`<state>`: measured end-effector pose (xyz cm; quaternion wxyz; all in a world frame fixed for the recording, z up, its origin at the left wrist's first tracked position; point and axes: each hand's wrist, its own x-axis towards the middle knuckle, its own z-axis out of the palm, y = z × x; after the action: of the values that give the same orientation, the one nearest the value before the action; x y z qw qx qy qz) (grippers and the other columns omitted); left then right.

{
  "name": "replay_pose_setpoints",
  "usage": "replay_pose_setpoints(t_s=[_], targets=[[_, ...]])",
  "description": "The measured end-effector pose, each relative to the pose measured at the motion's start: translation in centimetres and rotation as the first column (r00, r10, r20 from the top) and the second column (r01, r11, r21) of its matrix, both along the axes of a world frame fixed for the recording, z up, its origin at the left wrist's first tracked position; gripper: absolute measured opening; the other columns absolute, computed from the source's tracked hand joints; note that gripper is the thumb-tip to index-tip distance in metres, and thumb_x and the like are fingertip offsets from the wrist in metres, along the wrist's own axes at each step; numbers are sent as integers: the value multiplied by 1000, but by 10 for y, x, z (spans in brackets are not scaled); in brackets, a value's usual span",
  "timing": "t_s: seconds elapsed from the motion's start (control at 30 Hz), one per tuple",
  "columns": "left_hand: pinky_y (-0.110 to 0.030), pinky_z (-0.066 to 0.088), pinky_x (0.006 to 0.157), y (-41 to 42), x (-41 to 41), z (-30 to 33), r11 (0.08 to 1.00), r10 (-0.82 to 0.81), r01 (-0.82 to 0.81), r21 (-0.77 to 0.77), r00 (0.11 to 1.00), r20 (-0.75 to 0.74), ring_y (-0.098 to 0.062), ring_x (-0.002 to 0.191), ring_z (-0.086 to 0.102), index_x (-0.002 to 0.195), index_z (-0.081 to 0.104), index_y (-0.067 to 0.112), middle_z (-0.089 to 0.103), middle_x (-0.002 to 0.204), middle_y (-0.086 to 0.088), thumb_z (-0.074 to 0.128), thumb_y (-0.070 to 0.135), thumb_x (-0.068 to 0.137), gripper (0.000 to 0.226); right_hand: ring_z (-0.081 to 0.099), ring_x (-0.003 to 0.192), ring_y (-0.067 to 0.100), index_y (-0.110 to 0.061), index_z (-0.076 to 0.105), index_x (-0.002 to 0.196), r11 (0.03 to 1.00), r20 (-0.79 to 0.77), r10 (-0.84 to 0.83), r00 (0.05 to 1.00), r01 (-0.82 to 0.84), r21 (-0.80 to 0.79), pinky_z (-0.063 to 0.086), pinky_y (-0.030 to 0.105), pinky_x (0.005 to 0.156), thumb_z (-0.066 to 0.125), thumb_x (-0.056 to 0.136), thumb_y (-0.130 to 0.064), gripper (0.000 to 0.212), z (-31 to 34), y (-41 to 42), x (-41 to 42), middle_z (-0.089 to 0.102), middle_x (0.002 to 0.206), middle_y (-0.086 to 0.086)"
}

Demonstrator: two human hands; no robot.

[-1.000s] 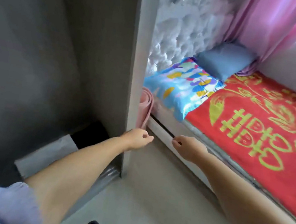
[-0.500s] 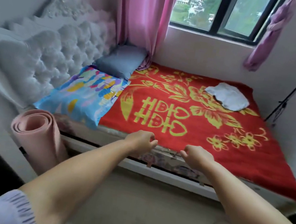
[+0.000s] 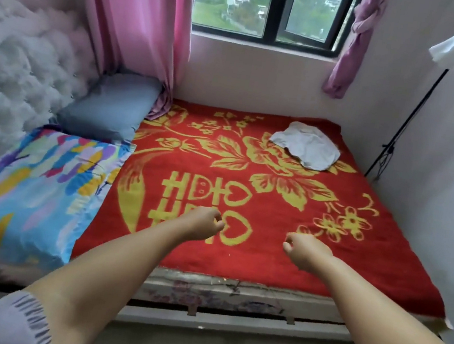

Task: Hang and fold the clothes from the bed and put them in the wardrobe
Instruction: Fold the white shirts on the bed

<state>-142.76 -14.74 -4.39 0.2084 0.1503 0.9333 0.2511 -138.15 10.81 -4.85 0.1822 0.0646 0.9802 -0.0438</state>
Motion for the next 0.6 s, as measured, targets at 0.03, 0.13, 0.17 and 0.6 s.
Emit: replay_pose_setpoints(t_s=[0.03,0.13,0.17,0.6], targets=[[-34,51,66,5,-21,1,1000,-5,5,2,1000,-4,-19,77,63,115,60,10,67,99,-4,40,33,100,34,60,75,17,-17,57,117,1000,-17,-22,1000,22,-5,40,28,53,34,100,-35,33,0,8,-13,62,95,0],[-31,49,60,33,-66,-5,999,-44,45,-15,998,33,-18,73,60,117,59,9,66,96,-3,40,32,100,35,59,84,20,-16,57,118,997,7,-79,997,79,19,44,31,63,36,100,-35,33,-7,33,-37,63,104,2],[-30,49,59,47,-77,-10,997,-72,74,-29,997,40,-16,73,61,119,59,10,66,98,-3,40,33,100,36,59,91,22,-16,57,119,994,15,-105,994,104,23,47,33,69,36,100,-35,34,-12,45,-44,63,110,3],[-25,45,61,261,-255,-73,972,-228,231,-41,972,61,-12,73,57,118,60,12,65,103,-2,39,32,100,34,63,97,22,-19,58,121,965,106,-240,965,249,-80,48,30,80,35,98,-31,34,-98,246,-206,63,113,3]])
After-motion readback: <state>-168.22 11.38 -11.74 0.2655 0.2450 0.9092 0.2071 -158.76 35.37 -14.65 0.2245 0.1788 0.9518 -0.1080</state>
